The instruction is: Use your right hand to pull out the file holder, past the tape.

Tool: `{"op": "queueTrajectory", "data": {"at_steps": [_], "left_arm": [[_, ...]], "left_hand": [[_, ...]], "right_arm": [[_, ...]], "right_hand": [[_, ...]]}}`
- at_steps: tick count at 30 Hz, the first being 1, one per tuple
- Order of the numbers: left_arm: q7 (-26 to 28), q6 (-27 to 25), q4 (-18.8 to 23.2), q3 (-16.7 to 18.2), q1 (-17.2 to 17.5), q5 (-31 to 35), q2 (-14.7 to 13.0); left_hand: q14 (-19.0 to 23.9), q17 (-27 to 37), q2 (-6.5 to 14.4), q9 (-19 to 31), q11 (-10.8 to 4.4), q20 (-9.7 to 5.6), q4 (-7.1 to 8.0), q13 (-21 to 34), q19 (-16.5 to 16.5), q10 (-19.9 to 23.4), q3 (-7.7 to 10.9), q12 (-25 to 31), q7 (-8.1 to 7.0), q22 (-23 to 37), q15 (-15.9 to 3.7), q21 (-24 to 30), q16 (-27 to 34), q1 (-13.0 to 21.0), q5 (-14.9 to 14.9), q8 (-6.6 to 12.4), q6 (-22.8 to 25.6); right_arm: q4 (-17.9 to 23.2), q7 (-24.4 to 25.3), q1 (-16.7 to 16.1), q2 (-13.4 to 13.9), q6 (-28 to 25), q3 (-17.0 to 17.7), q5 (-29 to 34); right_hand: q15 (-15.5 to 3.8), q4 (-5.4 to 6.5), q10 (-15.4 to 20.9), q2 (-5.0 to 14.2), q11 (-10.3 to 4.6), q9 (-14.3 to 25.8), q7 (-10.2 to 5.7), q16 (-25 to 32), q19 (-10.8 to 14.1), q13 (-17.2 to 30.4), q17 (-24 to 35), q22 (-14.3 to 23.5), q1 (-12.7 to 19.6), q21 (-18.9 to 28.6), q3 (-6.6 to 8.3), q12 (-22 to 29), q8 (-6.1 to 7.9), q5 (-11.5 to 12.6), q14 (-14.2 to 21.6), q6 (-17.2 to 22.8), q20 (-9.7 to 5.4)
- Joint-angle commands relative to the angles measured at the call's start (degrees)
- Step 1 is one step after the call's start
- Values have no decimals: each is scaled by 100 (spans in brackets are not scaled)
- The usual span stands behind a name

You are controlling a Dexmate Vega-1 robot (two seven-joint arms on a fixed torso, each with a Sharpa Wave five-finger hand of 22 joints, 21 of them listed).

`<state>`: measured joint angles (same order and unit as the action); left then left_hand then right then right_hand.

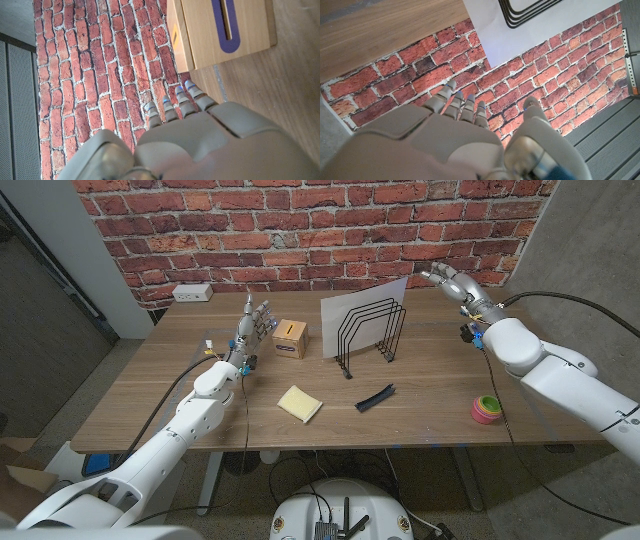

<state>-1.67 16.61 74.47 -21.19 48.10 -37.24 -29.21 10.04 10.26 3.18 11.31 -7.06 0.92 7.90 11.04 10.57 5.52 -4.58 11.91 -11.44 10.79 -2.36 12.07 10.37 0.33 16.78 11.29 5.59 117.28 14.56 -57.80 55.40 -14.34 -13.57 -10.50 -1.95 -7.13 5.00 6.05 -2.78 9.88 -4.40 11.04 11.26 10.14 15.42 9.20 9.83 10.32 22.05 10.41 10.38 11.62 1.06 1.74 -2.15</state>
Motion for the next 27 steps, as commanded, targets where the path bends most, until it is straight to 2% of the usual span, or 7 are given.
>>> {"op": "queueTrajectory", "data": {"at_steps": [1, 7, 9, 15, 18, 24, 27], "left_arm": [[-1, 2, -4, 0, 0, 1, 1], [0, 2, -3, 0, 1, 1, 1], [0, 2, -3, 0, 1, 1, 1], [0, 1, -2, 0, 1, 1, 0], [1, -1, 2, 1, 2, 0, -1], [1, -2, 1, 1, 2, 0, -2], [1, -2, 2, 1, 2, 0, -2]], "left_hand": [[35, 15, 60, 9, -37, -5, 40, 31, 51, -2, 4, 36, -51, 32, -20, 41, 36, -14, 24, 20, 0], [39, 15, 60, 9, -13, -4, 40, 31, 49, 1, 4, 38, -46, 32, -22, 40, 38, -14, 24, 24, 8], [38, 15, 60, 9, -51, -4, 40, 31, 50, 5, 4, 39, -47, 32, -25, 40, 37, -14, 24, 23, 7], [34, 15, 60, 9, -38, -5, 40, 31, 52, -8, 3, 34, -48, 32, -21, 41, 36, -14, 24, 23, 7], [34, 15, 60, 9, -57, -6, 40, 31, 52, -5, 3, 35, -53, 32, -21, 41, 36, -14, 24, 24, 9], [36, 15, 60, 9, -36, -5, 40, 31, 52, -6, 3, 35, -50, 32, -23, 41, 36, -14, 24, 24, 9], [39, 15, 60, 9, -33, -6, 40, 31, 49, -7, 3, 35, -49, 32, -20, 40, 37, -14, 24, 24, 10]], "right_arm": [[281, -429, 222, 416, -351, -12, 201], [438, -667, 363, 615, -587, -47, 277], [485, -759, 472, 672, -693, -127, 361], [597, -1063, 831, 826, -939, -369, 639], [673, -1249, 1041, 911, -1123, -515, 826], [674, -1631, 1397, 989, -1200, -731, 1068], [736, -1799, 1578, 1011, -1346, -867, 1269]], "right_hand": [[-170, -46, 14, -7, -21, 6, -32, 43, 53, 16, -5, 29, 78, 47, 29, 43, 47, -21, 50, 58, -119], [-173, -96, 76, -8, -6, 7, -93, 65, 106, 17, -49, 28, 137, 58, 43, 62, 81, -43, 102, 190, -106], [-168, -106, 106, -8, -9, 7, -91, 76, 124, 18, -60, 28, 150, 62, 45, 71, 79, -48, 130, 200, -112], [-176, -147, 127, -3, 2, 8, -118, 86, 159, 20, -91, 28, 211, 67, 68, 72, 73, -58, 169, 215, -114], [-176, -182, 143, -3, -4, 13, -180, 94, 179, 23, -120, 27, 271, 66, 88, 72, 96, -69, 201, 303, -101], [-176, -223, 227, -15, -2, 20, -212, 121, 225, 29, -157, 27, 346, 71, 109, 95, 77, -84, 292, 289, -78], [-200, -283, 289, 12, -23, 29, -175, 128, 299, 37, -198, 27, 497, 83, 179, 107, 86, -93, 343, 315, -87]]}}
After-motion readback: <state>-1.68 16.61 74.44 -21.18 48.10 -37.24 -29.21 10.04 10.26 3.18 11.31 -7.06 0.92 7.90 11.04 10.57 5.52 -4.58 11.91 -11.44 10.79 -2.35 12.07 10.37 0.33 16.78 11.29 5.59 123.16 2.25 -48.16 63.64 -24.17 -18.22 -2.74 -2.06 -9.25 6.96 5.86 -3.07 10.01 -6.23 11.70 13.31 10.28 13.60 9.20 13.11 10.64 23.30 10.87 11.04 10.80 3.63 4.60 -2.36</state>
